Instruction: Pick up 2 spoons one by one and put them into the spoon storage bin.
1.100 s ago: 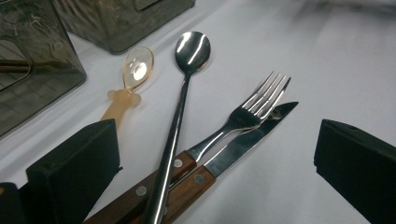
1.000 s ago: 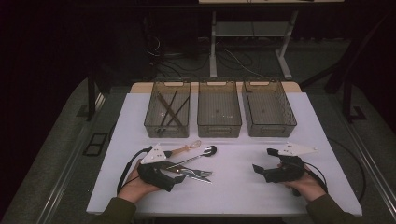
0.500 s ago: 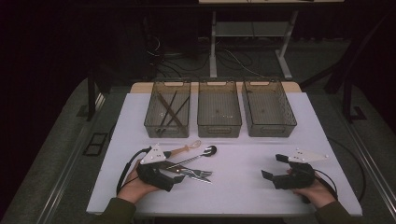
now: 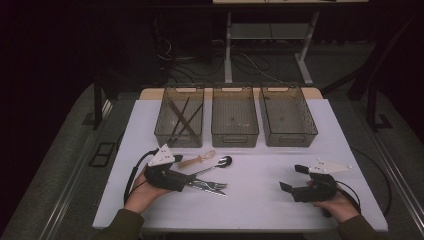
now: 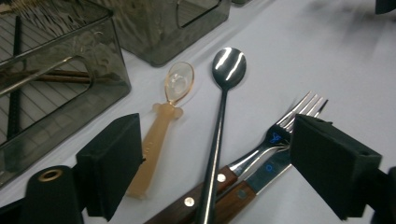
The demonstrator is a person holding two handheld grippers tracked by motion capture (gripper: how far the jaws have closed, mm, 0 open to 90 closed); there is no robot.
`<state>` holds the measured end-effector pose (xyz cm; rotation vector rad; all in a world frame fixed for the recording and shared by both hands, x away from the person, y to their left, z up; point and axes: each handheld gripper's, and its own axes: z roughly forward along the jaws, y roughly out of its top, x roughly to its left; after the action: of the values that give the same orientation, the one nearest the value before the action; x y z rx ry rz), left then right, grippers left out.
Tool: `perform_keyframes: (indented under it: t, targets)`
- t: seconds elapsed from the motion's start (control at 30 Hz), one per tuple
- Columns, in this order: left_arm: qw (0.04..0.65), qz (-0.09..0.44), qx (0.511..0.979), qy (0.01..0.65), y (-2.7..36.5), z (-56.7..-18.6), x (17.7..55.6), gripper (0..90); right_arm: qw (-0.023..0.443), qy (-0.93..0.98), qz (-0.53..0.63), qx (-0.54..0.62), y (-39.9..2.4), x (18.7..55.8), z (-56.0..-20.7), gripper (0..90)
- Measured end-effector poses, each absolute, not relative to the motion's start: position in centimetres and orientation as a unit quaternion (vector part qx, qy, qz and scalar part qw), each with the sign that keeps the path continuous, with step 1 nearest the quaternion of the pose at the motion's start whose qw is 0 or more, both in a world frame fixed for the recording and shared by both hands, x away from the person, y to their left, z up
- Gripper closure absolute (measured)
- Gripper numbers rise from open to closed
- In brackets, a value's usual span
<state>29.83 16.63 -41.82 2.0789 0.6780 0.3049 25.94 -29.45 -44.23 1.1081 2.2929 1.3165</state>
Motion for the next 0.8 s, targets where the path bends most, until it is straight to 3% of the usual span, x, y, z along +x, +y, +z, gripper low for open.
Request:
perform_keyframes:
  t: [0.47, 0.8]
  targets:
    - [0.449, 0.131, 0.836, 0.288, 17.5, -41.4, 32.6, 35.8, 0.135, 0.793, 0.456, 0.381, -29.3, 26.0, -44.2, 11.8]
    - [0.435, 0.102, 0.847, 0.289, 17.9, -41.6, 34.8, 49.6, 0.135, 0.793, 0.455, 0.382, -29.3, 26.0, -44.2, 11.8]
